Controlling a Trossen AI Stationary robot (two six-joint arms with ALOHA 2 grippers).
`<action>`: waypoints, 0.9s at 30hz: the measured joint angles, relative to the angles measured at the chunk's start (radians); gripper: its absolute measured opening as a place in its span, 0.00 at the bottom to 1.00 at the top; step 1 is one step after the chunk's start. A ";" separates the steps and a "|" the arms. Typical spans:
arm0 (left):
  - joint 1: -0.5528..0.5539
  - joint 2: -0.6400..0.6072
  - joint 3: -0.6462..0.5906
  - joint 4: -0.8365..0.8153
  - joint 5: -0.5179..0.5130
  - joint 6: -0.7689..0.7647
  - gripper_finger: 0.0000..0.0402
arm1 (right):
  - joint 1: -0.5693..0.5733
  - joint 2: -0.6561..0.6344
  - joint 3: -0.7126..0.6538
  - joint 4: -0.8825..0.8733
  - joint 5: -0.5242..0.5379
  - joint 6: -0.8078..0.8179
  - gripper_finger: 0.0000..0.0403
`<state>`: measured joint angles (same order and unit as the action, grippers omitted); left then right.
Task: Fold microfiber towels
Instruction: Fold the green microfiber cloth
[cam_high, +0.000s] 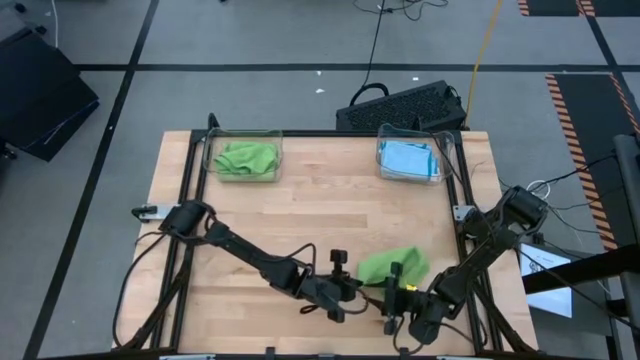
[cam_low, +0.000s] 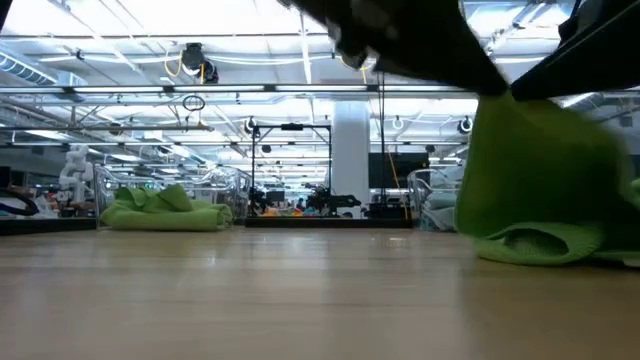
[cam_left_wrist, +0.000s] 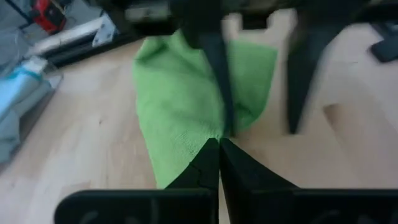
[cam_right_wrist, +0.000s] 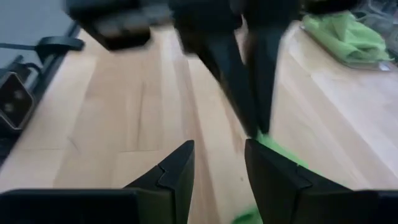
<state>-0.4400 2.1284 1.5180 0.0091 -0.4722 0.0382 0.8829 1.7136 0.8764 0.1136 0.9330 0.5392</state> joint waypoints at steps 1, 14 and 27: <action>-0.005 -0.006 0.000 0.002 0.000 0.009 0.01 | 0.000 0.004 0.000 -0.002 0.008 0.001 0.34; -0.069 -0.102 0.002 -0.043 -0.098 0.004 0.02 | 0.069 -0.055 0.000 -0.136 0.065 0.101 0.51; -0.078 -0.106 0.002 0.004 -0.061 0.010 0.01 | -0.009 0.038 0.000 -0.131 0.185 0.136 0.55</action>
<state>-0.5182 2.0220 1.5200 0.0127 -0.5327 0.0486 0.8743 1.7521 0.8761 -0.0178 1.1175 0.6749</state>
